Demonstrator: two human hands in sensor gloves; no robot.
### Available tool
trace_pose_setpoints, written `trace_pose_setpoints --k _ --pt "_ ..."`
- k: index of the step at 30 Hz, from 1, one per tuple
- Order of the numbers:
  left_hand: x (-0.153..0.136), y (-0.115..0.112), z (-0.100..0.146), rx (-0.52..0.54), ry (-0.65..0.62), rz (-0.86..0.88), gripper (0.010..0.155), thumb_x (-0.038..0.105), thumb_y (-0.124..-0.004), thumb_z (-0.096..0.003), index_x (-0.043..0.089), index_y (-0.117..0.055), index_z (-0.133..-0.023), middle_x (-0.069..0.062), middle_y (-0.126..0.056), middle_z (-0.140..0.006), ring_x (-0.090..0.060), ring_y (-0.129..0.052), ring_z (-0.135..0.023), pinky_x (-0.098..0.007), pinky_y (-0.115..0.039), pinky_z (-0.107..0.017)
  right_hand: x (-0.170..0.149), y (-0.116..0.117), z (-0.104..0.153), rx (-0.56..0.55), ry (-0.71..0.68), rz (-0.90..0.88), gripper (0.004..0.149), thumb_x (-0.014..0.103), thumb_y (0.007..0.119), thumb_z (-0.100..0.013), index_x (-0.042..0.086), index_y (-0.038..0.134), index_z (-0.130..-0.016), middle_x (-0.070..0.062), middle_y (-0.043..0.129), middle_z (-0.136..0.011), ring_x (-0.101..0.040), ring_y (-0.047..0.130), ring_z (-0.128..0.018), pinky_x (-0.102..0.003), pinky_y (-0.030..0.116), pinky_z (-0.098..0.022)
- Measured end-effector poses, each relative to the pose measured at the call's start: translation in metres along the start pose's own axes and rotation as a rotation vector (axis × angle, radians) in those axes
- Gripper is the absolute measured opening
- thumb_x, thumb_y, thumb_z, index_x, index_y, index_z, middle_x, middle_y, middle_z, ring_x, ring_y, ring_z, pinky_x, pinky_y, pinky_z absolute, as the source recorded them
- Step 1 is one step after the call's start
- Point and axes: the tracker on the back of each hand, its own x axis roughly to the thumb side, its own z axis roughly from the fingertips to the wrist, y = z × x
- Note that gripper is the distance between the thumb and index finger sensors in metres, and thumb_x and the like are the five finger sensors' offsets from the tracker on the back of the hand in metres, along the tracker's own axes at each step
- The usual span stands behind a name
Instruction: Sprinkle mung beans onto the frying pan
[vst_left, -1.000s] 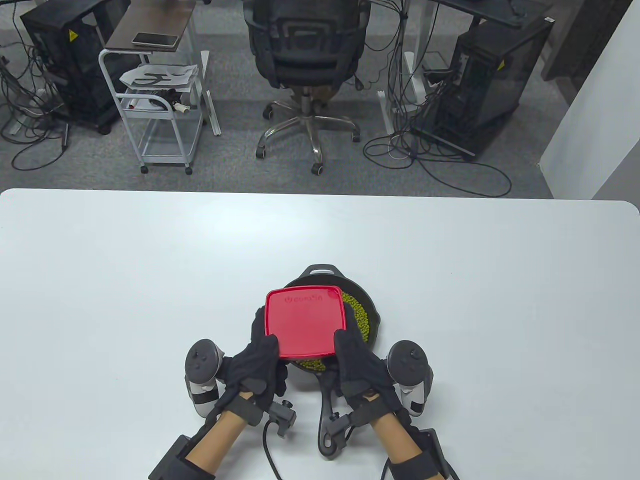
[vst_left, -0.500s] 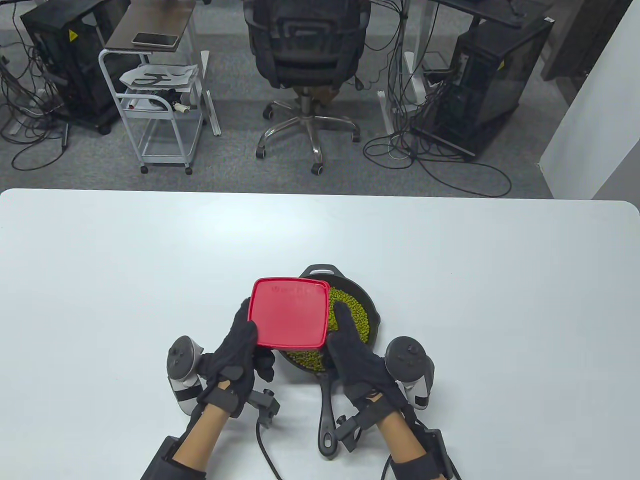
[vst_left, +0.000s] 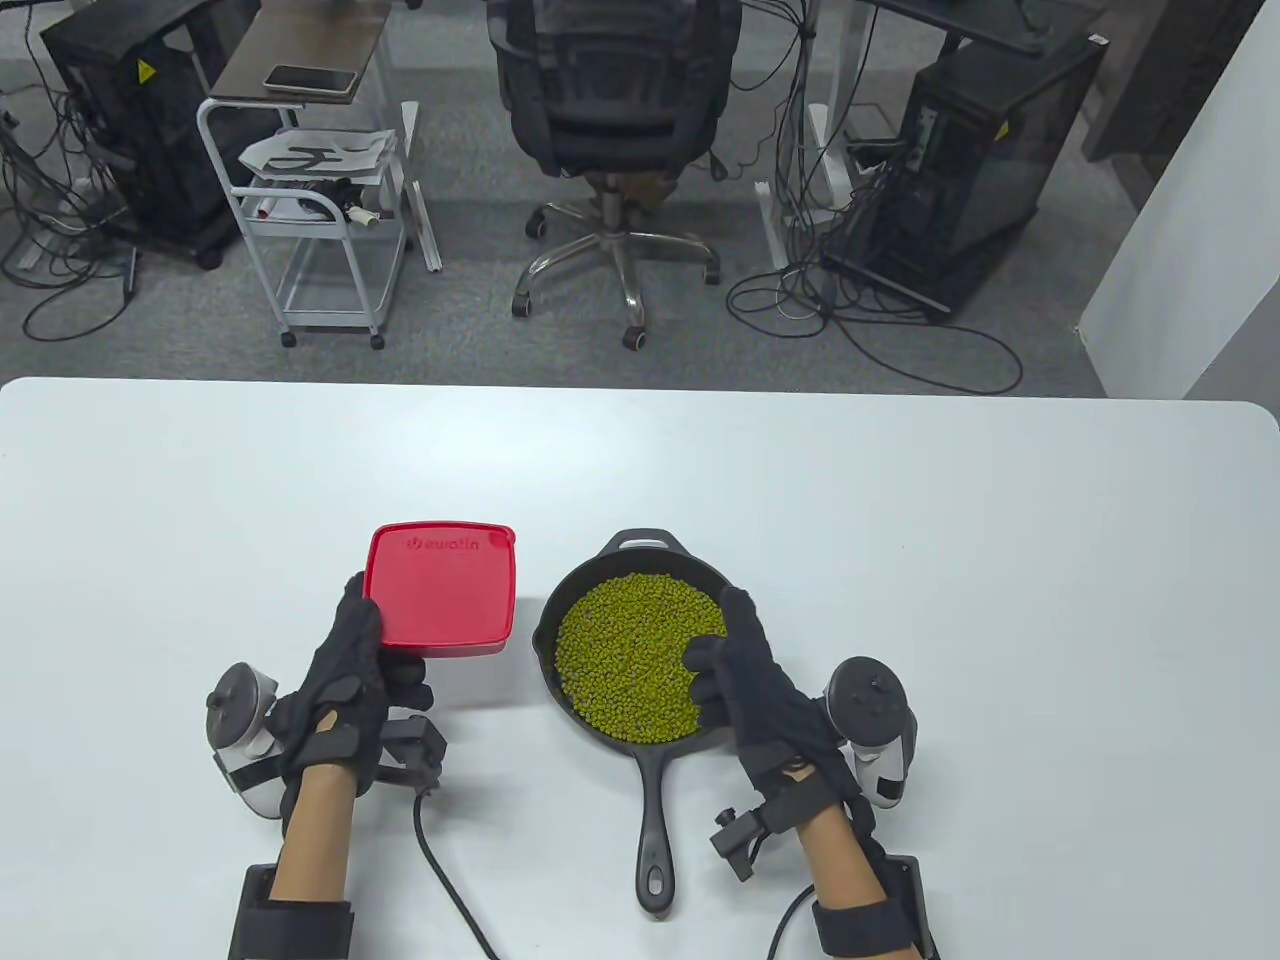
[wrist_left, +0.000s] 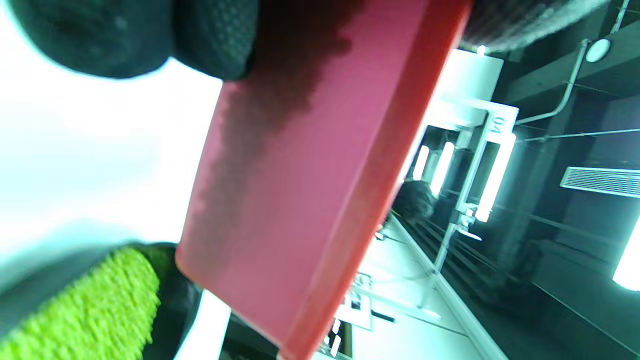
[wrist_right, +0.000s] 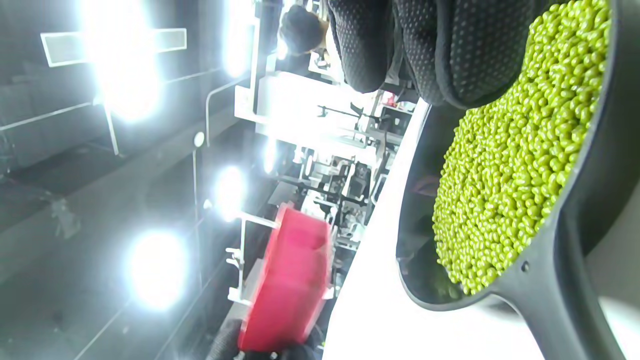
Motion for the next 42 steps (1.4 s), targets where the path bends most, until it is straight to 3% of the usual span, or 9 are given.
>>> trace_pose_setpoints --k 5,17,27,37,42 --pt "-0.014 0.013 -0.009 0.05 0.094 -0.049 0.074 0.068 -0.072 -0.0469 0.036 -0.05 -0.11 -0.024 -0.062 -0.095 -0.036 -0.084 -0.053 -0.045 -0.088 -0.034 -0.001 -0.004 0.0 -0.005 0.0 -0.011 0.083 0.07 0.048 -0.058 0.019 0.022 -0.118 -0.028 0.061 -0.11 -0.059 0.068 -0.084 -0.058 0.072 -0.056" --pt "-0.029 0.018 -0.018 0.065 0.212 -0.091 0.072 0.064 -0.073 -0.0477 0.035 -0.053 -0.11 -0.029 -0.058 -0.098 -0.038 -0.083 -0.056 -0.046 -0.086 -0.036 -0.001 -0.005 0.0 0.013 0.01 -0.022 0.083 0.07 0.048 -0.058 0.019 0.023 -0.118 -0.028 0.061 -0.109 -0.06 0.068 -0.084 -0.058 0.072 -0.056" --pt "-0.025 0.018 -0.015 0.118 0.227 -0.138 0.067 0.052 -0.068 -0.0506 0.021 -0.055 -0.109 -0.021 -0.035 -0.107 -0.04 -0.082 -0.053 -0.041 -0.086 -0.03 -0.001 -0.001 0.0 0.047 0.014 -0.017 0.083 0.07 0.048 -0.058 0.019 0.023 -0.118 -0.028 0.061 -0.11 -0.06 0.068 -0.084 -0.058 0.072 -0.057" --pt "-0.025 0.021 -0.015 0.181 0.229 -0.211 0.066 0.049 -0.07 -0.0504 0.018 -0.059 -0.108 -0.015 -0.042 -0.106 -0.038 -0.083 -0.053 -0.04 -0.086 -0.029 -0.003 0.0 -0.001 0.06 0.018 -0.019 0.083 0.07 0.048 -0.058 0.019 0.023 -0.118 -0.029 0.06 -0.11 -0.06 0.068 -0.084 -0.058 0.072 -0.057" --pt "-0.02 0.02 -0.012 0.159 0.208 -0.231 0.077 0.061 -0.07 -0.0486 0.018 -0.051 -0.109 -0.019 -0.037 -0.107 -0.041 -0.078 -0.061 -0.043 -0.083 -0.031 -0.003 0.001 -0.001 0.069 0.023 -0.019 0.083 0.07 0.048 -0.058 0.019 0.023 -0.118 -0.029 0.06 -0.11 -0.06 0.068 -0.084 -0.058 0.072 -0.057"
